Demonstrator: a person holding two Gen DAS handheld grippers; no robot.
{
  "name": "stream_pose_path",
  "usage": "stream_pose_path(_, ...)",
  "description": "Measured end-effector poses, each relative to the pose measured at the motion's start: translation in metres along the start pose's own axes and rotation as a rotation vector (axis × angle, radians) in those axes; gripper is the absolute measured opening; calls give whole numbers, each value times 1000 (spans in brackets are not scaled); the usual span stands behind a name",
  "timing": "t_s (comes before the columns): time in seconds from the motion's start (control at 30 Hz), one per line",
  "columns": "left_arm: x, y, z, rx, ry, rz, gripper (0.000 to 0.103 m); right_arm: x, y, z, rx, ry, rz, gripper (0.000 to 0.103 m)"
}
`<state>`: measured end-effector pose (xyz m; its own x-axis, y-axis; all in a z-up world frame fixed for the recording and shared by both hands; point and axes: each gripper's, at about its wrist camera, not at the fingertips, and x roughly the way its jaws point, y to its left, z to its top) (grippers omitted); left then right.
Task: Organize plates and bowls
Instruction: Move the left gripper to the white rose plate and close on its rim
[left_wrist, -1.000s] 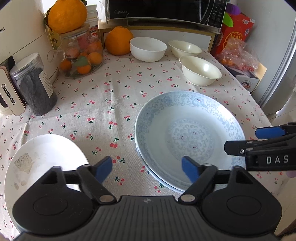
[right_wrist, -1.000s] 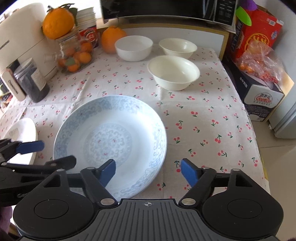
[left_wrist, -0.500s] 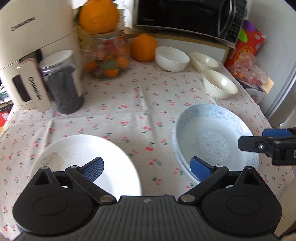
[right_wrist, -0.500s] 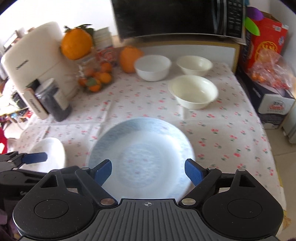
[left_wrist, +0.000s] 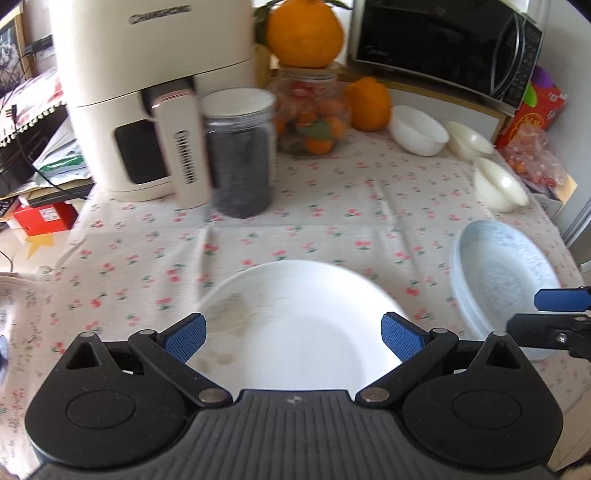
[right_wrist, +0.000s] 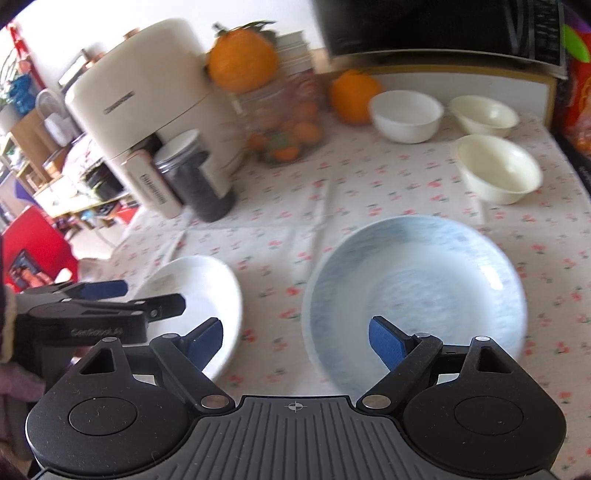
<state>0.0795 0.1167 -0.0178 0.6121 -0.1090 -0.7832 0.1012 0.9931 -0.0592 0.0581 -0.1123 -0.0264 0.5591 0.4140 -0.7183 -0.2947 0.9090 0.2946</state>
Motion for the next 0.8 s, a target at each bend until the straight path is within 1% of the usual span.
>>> stream_pose_path(0.2, 4, 28, -8, 3, 23, 22, 101, 11, 30, -10, -70, 9, 63, 88)
stream_pose_path(0.37, 13, 47, -14, -5, 54, 0, 98, 27, 48, -22, -110, 31, 113, 88)
stream_pose_path(0.53, 17, 54, -16, -17, 85, -31, 88, 44, 55, -36, -119, 79, 134, 88)
stream_pose_path(0.7, 19, 60, -16, -62, 112, -61, 73, 55, 54, -46, -103, 113, 133, 88)
stream_pose_path(0.73, 19, 61, -16, -70, 114, -63, 72, 57, 53, -47, -100, 115, 134, 88)
stream_pose_path(0.8, 19, 64, -17, -82, 118, -68, 65, 61, 54, -48, -91, 116, 135, 88)
